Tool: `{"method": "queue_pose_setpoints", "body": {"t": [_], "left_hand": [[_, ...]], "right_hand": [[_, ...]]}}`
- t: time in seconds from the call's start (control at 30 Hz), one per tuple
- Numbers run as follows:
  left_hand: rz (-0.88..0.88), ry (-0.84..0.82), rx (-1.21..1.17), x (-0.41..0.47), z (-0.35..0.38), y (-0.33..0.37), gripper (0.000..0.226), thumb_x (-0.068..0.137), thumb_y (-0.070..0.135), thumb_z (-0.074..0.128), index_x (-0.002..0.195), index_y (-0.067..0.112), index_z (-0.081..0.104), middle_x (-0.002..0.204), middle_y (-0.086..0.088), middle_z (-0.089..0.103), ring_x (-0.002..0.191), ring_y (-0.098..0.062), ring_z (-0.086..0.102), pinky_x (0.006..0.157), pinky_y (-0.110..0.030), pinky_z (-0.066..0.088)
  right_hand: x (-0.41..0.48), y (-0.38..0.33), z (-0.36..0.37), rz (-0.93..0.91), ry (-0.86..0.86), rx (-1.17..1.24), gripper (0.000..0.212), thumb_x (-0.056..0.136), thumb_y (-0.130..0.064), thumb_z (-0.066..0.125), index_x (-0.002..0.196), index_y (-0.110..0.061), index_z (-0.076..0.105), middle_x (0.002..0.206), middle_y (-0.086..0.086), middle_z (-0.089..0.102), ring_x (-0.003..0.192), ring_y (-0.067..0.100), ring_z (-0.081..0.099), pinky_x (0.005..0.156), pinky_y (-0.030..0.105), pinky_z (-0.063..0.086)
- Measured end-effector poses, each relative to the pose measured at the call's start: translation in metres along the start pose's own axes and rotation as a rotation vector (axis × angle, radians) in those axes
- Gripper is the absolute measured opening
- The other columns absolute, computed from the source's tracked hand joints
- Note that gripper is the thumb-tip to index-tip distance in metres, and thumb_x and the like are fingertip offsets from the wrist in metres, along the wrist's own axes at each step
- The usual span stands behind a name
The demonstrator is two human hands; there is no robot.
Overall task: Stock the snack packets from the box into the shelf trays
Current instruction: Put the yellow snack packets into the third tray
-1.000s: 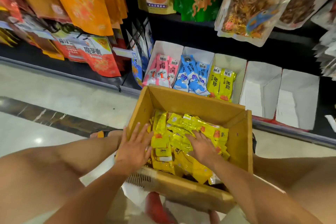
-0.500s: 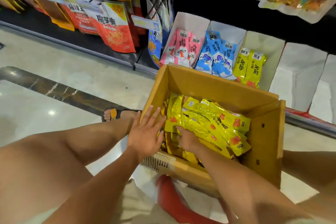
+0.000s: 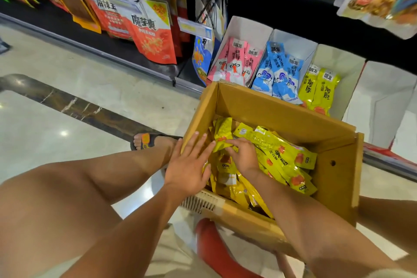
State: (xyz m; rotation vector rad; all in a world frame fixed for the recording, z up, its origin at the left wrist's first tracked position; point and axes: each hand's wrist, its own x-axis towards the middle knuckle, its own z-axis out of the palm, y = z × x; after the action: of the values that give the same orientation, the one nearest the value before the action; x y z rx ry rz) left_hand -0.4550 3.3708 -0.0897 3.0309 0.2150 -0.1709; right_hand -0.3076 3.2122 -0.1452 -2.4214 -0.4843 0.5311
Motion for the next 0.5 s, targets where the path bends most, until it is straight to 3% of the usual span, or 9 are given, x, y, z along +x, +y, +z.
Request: {"method": "queue_pose_setpoints", "body": {"t": [0.1,0.3,0.4,0.5], "left_hand": [[0.006,-0.021,-0.007,0.0,0.0,-0.001,0.07,0.102,0.054,0.031,0.165,0.035,0.007,0.173,0.003,0.003,0.159,-0.02,-0.009,0.125,-0.058,0.01],[-0.049,-0.105,-0.08,0.007,-0.016,0.006,0.073,0.102,0.065,0.007,0.164,0.03,-0.007,0.172,0.005,-0.009,0.156,-0.015,-0.021,0.126,-0.056,-0.005],[-0.137,-0.058,-0.394,0.027,-0.037,0.016,0.083,0.098,0.074,0.002,0.165,0.024,-0.005,0.172,0.008,-0.009,0.156,-0.01,-0.019,0.129,-0.045,-0.001],[-0.23,-0.108,-0.905,0.043,-0.065,0.03,0.083,0.096,0.08,0.017,0.165,0.034,0.004,0.171,0.015,-0.001,0.157,-0.005,-0.004,0.129,-0.04,0.011]], "right_hand": [[0.007,-0.014,-0.034,-0.089,0.091,0.068,0.022,0.09,-0.024,0.073,0.112,-0.025,0.077,0.091,-0.006,0.06,0.092,0.014,0.057,0.076,0.023,0.037],[0.013,-0.049,-0.108,-0.164,0.201,0.175,0.017,0.09,-0.028,0.073,0.107,-0.025,0.078,0.087,-0.003,0.064,0.084,0.01,0.058,0.074,0.024,0.045],[0.007,-0.064,-0.145,-0.192,0.168,0.217,0.015,0.092,-0.029,0.071,0.103,-0.023,0.079,0.088,-0.012,0.064,0.088,0.001,0.057,0.076,0.014,0.043],[-0.002,-0.078,-0.174,-0.154,0.041,0.376,0.011,0.097,-0.026,0.065,0.092,-0.026,0.075,0.081,-0.017,0.071,0.078,0.0,0.063,0.075,0.014,0.049]]}}
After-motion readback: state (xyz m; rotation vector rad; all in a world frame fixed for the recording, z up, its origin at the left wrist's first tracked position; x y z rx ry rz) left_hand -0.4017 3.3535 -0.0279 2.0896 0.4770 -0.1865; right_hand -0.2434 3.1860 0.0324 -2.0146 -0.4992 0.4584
